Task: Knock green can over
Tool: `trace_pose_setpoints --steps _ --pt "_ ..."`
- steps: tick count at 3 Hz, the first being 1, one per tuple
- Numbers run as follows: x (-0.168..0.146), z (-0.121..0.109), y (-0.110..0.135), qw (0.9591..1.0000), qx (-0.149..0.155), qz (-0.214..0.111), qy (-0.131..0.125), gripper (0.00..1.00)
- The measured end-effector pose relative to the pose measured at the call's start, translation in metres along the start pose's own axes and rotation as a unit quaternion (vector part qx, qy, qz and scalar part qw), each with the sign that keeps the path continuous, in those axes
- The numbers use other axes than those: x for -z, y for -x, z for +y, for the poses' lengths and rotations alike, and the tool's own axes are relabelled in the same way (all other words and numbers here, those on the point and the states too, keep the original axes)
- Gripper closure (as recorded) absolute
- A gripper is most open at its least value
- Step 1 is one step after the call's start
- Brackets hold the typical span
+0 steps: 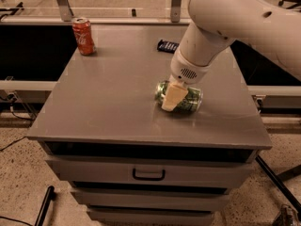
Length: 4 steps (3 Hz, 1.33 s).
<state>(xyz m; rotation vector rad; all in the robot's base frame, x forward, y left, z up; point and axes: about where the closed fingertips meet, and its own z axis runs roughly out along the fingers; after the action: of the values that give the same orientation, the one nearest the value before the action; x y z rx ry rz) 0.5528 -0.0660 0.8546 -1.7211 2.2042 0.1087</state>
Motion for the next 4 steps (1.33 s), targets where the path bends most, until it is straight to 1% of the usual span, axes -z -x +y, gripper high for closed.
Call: trace_pose_setpoints --steps 1,2,3,4 --pt "0.000 0.000 0.000 1.0000 0.000 0.000 0.000 0.00" --pt "0.006 0.001 -0.002 0.9999 0.010 0.011 -0.005 0.00" --pt "0.032 0.003 -0.020 0.9992 0.026 0.021 -0.020 0.00" --pt "0.056 0.005 -0.051 0.9989 0.032 0.020 -0.026 0.00"
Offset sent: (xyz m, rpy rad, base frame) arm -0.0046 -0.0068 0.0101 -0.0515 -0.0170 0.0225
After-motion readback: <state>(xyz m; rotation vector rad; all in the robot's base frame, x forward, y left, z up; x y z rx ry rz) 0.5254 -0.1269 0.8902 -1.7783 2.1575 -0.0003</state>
